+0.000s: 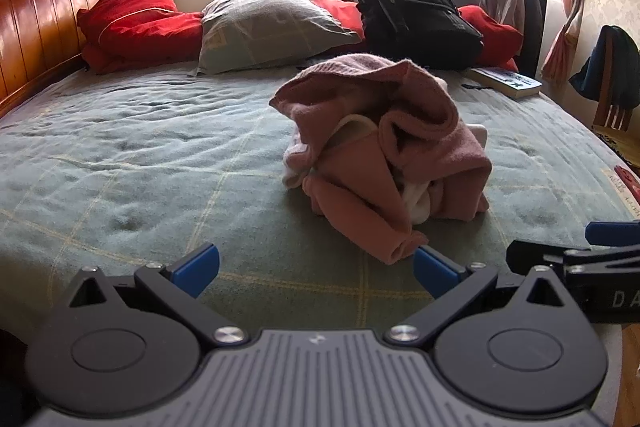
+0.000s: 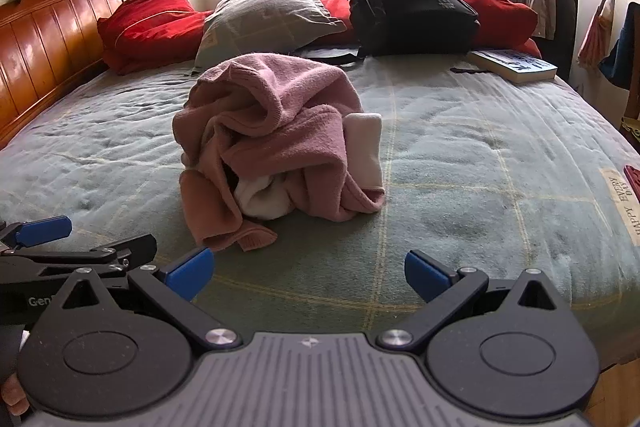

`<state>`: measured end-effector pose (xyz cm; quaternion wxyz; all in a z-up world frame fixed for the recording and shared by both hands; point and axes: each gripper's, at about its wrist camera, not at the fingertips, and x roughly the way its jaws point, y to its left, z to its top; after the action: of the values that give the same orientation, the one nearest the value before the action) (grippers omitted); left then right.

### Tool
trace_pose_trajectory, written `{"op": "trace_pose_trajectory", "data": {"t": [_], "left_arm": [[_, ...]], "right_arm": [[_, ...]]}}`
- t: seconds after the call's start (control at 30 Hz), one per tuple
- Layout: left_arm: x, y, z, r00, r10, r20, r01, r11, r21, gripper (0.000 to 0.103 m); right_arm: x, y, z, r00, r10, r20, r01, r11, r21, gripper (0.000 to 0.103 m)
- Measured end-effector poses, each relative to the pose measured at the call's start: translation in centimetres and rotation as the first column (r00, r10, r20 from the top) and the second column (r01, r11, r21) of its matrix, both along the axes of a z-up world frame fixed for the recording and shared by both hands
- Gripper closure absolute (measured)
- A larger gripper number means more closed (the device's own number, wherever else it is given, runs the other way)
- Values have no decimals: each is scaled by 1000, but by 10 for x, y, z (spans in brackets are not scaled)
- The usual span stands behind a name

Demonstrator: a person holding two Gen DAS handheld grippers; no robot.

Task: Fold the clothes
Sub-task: 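Move both tools toward the crumpled pink-and-white sweater bundle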

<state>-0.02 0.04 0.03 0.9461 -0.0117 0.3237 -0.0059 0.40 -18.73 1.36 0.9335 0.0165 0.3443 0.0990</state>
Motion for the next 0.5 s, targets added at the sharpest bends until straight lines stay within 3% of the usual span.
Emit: {"op": "trace_pose_trajectory", "data": {"t": [0.5], "left_arm": [[2,1,4,1000,1,-3,-1,1000,3,1]], "right_arm": [[2,1,1,1000,8,-4,-8,1000,9,0]]}}
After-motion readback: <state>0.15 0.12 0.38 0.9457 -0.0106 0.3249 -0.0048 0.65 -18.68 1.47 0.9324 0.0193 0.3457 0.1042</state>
